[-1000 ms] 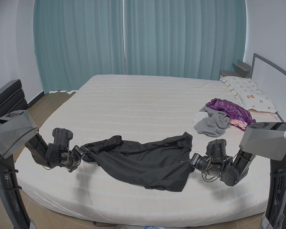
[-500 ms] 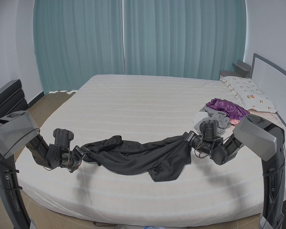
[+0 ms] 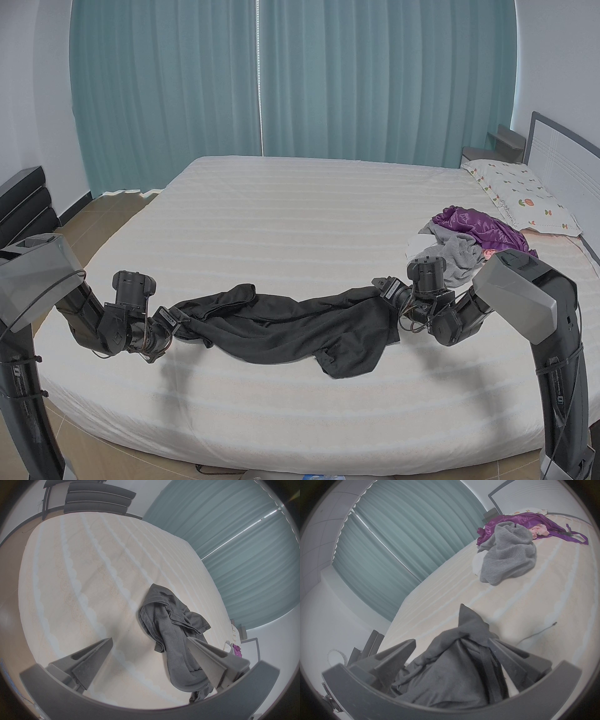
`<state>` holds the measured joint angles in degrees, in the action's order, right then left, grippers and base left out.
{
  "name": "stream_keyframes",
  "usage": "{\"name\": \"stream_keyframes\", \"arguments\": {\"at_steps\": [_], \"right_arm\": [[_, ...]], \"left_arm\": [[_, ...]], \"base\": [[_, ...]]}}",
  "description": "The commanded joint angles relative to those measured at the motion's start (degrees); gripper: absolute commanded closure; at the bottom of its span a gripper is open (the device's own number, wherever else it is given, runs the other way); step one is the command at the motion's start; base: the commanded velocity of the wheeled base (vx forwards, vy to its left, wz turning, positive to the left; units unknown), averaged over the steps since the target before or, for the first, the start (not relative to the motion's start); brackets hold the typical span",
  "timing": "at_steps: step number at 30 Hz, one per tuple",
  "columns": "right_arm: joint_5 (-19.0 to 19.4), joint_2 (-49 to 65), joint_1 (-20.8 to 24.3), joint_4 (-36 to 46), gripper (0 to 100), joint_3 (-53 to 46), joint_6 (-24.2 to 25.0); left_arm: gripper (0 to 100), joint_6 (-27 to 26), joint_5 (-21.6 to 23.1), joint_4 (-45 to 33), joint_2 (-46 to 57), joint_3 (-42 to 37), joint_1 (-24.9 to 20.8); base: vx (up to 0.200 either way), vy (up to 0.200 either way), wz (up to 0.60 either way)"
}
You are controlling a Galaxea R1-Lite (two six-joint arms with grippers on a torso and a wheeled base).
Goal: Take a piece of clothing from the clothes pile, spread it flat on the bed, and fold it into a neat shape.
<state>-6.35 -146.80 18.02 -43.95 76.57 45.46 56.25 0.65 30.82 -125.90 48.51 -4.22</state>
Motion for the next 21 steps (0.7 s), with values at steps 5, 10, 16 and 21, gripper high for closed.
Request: {"name": "stream_keyframes", "arguments": {"at_steps": [5,10,16,21], "right_arm": [[2.0,6.8,0.0,-0.9,0,-8.7,-0.2],[6.4,10.1,3.5,-5.8,0,-23.3,-3.6],[7.8,10.0,5.2,-5.8,0,-27.4,-5.3],[8.6,10.0,6.4,-5.5,0,-28.8,-5.4]], "left_arm": [[0,0.0,0.0,0.0,0.0,-0.1,0.0],[0,0.0,0.0,0.0,0.3,-0.3,0.1],[0,0.0,0.0,0.0,0.4,-0.3,0.6],[0,0.0,0.1,0.0,0.4,-0.3,0.6]], "base": [[0.0,0.0,0.0],[0.0,0.0,0.0],[0.0,0.0,0.0],[0.0,0.0,0.0]]}}
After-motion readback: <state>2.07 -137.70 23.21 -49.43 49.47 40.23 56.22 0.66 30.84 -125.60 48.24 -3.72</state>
